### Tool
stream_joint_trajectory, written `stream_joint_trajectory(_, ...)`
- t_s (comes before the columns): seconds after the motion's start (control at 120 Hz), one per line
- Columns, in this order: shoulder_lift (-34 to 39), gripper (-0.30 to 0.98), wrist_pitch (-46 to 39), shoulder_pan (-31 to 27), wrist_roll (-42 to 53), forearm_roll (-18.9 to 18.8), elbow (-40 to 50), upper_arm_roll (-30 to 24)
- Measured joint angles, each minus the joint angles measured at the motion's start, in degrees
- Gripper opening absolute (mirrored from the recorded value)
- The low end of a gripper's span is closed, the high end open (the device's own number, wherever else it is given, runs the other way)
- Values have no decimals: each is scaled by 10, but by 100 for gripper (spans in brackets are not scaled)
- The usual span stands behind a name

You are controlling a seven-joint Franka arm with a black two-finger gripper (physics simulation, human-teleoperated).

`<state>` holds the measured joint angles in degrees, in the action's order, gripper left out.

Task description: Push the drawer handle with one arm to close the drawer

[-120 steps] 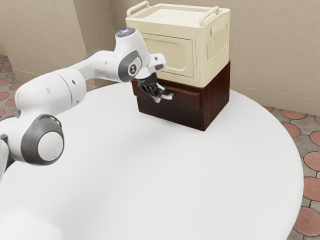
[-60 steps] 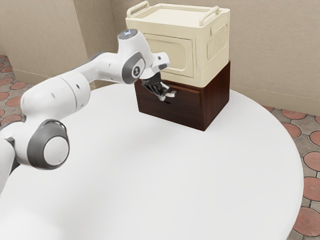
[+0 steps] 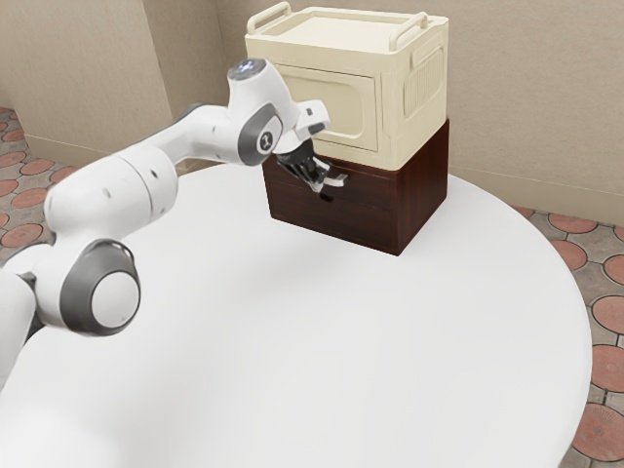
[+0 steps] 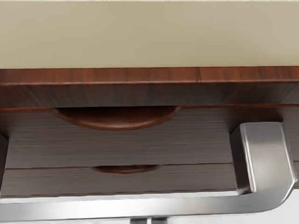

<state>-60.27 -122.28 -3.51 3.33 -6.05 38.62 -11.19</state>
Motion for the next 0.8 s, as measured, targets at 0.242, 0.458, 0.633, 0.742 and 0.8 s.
stream_joint_trajectory(0.242, 304, -10, 25, -59, -2, 7, 382, -6)
stream_joint_trajectory(0.458, 572, 27, 294, -46, 34, 34, 478, -15)
stream_joint_trajectory(0.633, 577, 50, 390, -74, 98, 53, 475, -10)
stream_joint_trajectory(0.742, 577, 58, 416, -77, 136, 53, 468, -13)
stream_joint_trajectory(0.8, 577, 60, 424, -71, 153, 53, 467, -13)
